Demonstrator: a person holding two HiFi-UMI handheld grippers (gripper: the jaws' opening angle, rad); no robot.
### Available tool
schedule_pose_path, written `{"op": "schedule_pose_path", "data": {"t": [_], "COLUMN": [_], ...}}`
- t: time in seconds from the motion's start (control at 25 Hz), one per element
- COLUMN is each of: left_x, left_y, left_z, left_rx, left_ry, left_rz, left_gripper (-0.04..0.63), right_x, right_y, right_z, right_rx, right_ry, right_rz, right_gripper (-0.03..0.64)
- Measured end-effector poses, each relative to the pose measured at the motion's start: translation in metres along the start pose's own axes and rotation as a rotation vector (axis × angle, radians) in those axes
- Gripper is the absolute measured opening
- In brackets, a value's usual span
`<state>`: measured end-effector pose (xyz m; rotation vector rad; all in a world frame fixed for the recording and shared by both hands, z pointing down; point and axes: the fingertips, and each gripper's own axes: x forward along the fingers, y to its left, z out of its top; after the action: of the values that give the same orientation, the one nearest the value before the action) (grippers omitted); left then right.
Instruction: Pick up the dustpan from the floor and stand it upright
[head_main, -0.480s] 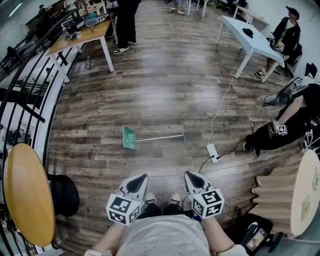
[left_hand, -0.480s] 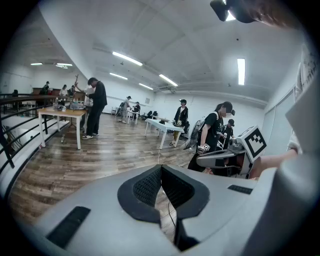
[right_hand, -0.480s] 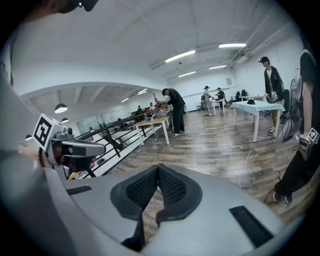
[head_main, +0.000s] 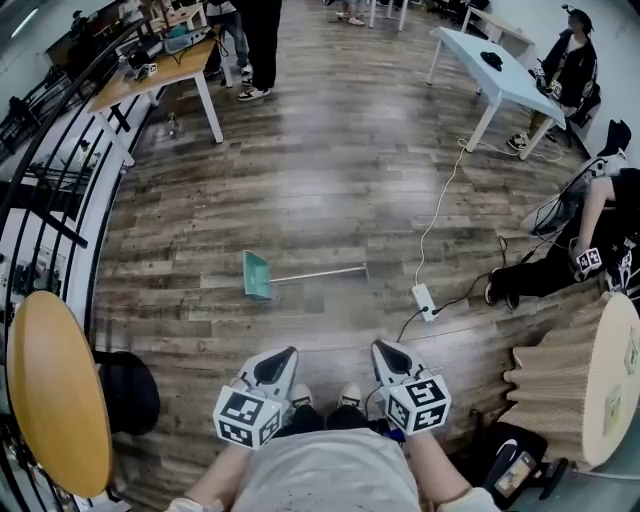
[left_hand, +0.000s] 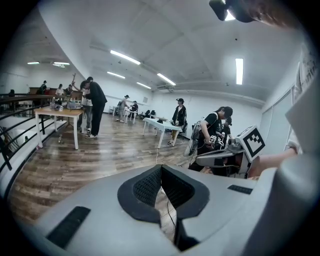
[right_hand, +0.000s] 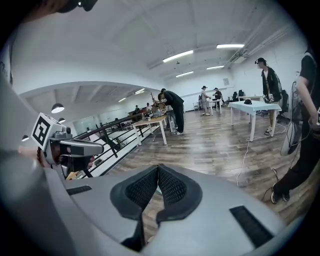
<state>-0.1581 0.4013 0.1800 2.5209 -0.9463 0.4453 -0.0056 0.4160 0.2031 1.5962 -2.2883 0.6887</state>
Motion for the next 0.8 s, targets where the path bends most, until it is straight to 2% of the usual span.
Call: {"op": "schedule_pose_path", "data": {"t": [0.12,0.32,0.8], "left_x": [-0.001,-0.008,-0.015], "left_y": [0.001,0.014,0.048], "left_z": [0.000,-0.002,0.000], "left_rx": [0.002,0.021,0.014], "left_ry": [-0.001,0.004,0.016], "left_rz": [-0.006,-0.008,-0.036], "left_gripper": [0.025,0.025,0.025], "right_x": [-0.001,0.005,0.022], "right_y": [-0.003,0.001,0.001], "right_z": [0.003,0.006,0.012], "right_rx": [0.033,0.031,0.052], "right_ry": [-0.023,-0.027,-0.042], "right_rz": [-0.024,-0.059,-0.143], "right_gripper": [0.026,0.026,0.026]}}
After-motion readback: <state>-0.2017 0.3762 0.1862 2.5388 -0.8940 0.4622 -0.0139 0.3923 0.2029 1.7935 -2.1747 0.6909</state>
